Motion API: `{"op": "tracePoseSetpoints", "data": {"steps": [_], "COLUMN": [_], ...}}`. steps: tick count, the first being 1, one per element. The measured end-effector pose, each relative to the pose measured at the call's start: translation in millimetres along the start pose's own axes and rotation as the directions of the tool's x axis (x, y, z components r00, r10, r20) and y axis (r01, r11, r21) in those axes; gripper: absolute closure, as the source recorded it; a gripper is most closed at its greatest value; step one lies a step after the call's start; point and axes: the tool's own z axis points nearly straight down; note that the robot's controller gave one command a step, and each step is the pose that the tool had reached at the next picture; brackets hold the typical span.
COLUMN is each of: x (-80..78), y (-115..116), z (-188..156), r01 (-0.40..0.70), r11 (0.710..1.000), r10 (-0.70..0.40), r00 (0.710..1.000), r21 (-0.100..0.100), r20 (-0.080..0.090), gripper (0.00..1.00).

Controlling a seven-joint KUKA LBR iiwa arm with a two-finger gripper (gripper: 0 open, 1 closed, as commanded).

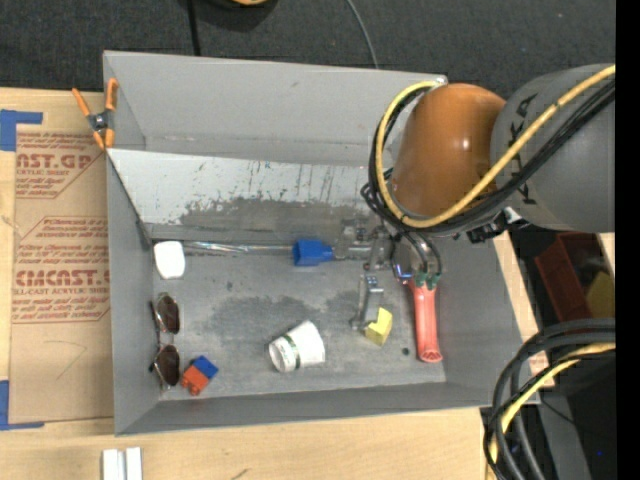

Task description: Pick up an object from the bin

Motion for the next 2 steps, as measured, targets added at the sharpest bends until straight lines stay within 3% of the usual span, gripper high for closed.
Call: {"op": "tracePoseSetpoints", "data": {"steps": [1, 2], "x": [-1.6, 25.0], "y": [0, 2], "z": [-5, 31], "r01": [0.000, 0.051], "r11": [1.000, 0.999], "r10": [0.000, -0.051], "r00": [1.000, 0.999], "r21": [0.000, 0.001], "r20": [0.008, 0.013], "gripper": [0.00, 0.00]}}
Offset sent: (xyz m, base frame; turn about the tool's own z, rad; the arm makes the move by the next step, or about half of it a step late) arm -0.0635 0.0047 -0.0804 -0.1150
